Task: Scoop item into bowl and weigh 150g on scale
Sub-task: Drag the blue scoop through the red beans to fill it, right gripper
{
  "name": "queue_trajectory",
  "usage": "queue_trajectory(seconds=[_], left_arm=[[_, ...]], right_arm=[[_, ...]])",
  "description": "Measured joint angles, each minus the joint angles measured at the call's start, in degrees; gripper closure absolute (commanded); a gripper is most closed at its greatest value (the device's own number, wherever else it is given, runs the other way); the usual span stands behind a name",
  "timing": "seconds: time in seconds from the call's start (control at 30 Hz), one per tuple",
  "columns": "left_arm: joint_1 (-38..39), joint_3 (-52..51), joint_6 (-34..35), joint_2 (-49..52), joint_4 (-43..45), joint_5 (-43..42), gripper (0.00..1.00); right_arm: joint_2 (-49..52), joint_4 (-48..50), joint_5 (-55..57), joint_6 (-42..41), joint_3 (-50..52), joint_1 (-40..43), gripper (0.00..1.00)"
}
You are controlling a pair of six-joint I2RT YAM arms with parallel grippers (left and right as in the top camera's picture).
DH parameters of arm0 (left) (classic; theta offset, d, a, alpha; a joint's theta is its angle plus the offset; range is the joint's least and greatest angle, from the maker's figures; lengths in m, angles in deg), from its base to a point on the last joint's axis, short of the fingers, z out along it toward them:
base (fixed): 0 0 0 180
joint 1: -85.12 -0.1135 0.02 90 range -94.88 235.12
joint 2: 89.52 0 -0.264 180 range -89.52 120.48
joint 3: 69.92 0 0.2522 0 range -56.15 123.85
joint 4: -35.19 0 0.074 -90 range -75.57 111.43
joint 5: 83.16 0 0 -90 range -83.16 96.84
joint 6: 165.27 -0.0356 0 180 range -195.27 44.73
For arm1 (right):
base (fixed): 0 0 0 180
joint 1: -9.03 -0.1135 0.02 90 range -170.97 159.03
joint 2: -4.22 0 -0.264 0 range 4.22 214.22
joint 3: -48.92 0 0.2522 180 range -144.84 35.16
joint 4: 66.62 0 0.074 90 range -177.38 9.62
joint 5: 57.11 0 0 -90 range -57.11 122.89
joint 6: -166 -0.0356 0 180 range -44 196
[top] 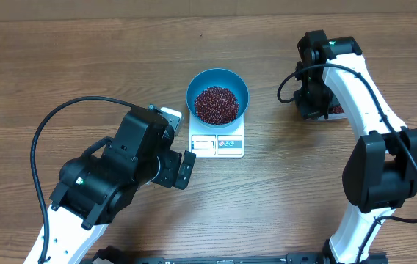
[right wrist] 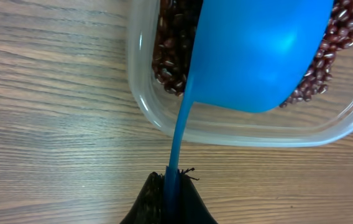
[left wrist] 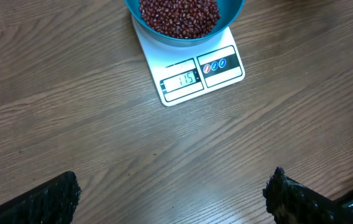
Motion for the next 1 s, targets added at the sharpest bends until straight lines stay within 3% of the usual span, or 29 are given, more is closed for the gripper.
queue_trajectory(seconds=[1.0], left_arm=[[0.0,0.0,0.0,0.0,0.0,0.02,0.01]], right_arm=[[-0.02,-0.22,-17.2,-1.31,-2.45,8.76,0.96]])
